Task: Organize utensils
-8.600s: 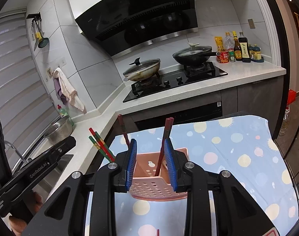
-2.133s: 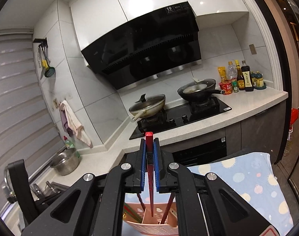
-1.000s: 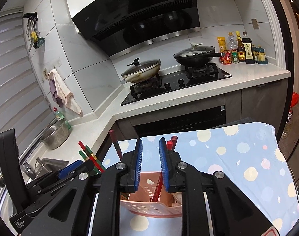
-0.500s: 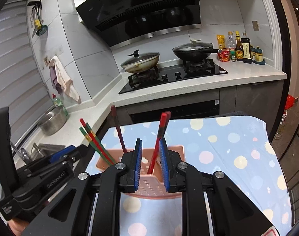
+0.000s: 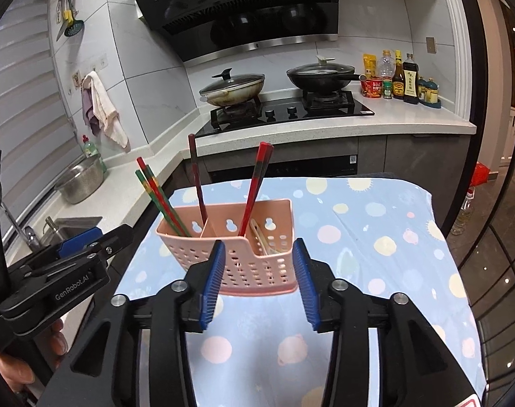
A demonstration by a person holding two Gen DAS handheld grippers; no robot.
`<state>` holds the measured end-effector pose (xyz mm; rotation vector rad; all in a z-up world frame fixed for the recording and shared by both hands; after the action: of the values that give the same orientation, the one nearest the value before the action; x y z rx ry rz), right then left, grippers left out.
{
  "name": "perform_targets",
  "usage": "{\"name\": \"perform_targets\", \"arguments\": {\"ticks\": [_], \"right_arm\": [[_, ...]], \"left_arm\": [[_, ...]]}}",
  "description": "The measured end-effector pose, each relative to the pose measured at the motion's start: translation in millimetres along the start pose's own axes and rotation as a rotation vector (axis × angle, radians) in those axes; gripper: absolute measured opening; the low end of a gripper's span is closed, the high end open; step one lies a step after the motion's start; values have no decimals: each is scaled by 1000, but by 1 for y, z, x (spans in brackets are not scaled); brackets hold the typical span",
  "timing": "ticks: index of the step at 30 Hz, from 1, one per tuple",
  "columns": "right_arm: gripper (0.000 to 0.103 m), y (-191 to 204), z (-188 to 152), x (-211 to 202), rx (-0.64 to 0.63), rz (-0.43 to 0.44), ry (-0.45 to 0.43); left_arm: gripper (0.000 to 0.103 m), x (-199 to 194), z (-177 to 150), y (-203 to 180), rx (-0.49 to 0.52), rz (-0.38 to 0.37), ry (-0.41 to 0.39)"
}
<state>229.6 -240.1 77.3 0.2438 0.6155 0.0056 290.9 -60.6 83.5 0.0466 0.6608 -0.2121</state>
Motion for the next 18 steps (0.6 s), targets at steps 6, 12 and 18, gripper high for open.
{"name": "perform_targets", "arguments": {"ticks": [6,12,18], "right_arm": [[56,1,-14,-12,-8,-11,9],[64,-1,-27,-20,2,-20,30],[80,-3,-38,-27,8,-38,31]], "left_arm": [[68,-11,-16,0,5,17,8],[82,-20,-32,-1,2,39,15],[88,-24,-45,2,-4,46,33]]}}
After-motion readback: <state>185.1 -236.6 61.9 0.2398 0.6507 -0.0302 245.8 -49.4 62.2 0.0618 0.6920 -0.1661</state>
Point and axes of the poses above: each gripper's, at about its wrist camera, not at the fingertips, and x roughly the way its jaws point, y to its left, z to its top, the point moved 1 cm from there along x, roughly the way its jaws point, and after that the axes turned 4 degrees about z, right-handed, at the moved point
